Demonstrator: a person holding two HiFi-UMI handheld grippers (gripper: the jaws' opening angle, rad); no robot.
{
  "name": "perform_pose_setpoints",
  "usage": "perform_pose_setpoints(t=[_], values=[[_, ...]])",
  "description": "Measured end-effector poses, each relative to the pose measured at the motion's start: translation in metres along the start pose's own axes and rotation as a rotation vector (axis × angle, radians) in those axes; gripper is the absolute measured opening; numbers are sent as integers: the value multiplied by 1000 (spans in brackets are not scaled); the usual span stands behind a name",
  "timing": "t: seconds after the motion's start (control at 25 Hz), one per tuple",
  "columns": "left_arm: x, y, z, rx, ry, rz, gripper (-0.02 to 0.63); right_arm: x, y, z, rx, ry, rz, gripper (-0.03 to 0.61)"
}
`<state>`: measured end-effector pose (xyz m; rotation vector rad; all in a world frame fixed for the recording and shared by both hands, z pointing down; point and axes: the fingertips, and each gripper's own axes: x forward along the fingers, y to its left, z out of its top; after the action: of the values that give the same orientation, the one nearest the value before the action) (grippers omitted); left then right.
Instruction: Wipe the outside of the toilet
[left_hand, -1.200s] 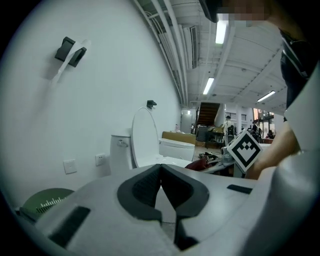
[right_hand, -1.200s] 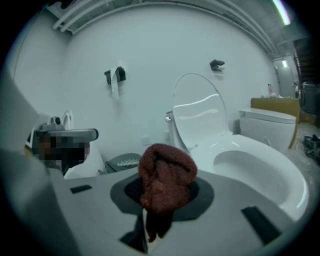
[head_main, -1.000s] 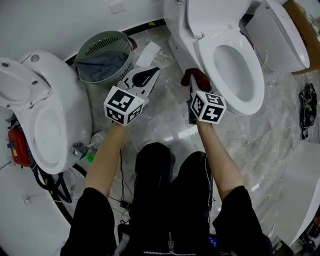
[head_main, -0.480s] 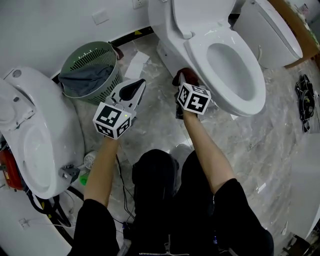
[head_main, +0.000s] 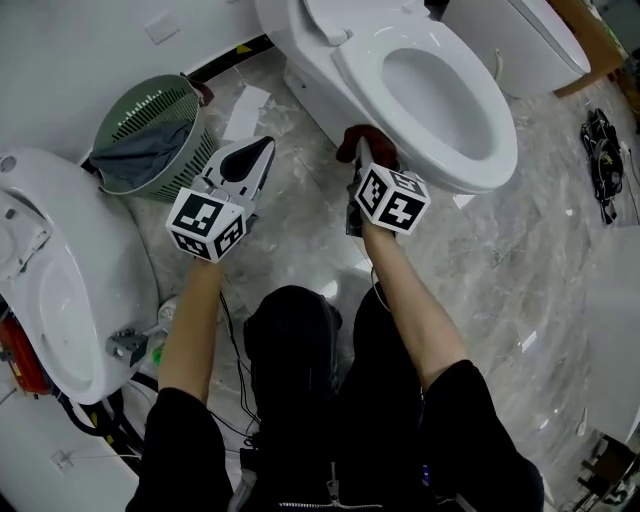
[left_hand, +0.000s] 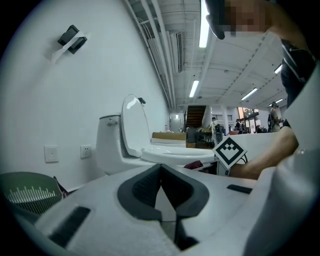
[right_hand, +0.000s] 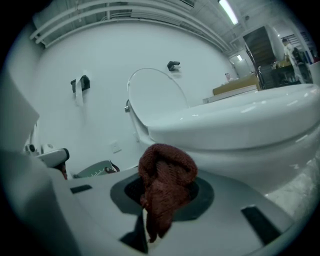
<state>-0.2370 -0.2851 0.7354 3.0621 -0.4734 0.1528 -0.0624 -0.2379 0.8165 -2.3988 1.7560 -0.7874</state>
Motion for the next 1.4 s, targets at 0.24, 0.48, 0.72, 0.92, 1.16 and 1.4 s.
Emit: perform_pose_setpoints(t=[0.24, 0.48, 0.72, 0.92, 1.16, 1.4], values=[[27, -42, 6, 27, -13, -84, 4, -35, -24, 2, -16, -10, 16, 84], [53, -80, 12, 35, -16, -131, 3, -70, -56, 1, 0, -3, 38, 83], [73, -112, 10, 36, -7, -176, 4, -99, -91, 4, 14, 10, 45, 81], [92, -136, 12, 56, 0, -226, 3, -122, -124, 10, 0, 7, 14, 81], [100, -154, 14, 55, -9, -251, 3, -142, -151, 17, -14, -3, -20, 83], [102, -162, 15, 66, -2, -265, 3, -161, -192, 30, 20, -33, -87, 81]])
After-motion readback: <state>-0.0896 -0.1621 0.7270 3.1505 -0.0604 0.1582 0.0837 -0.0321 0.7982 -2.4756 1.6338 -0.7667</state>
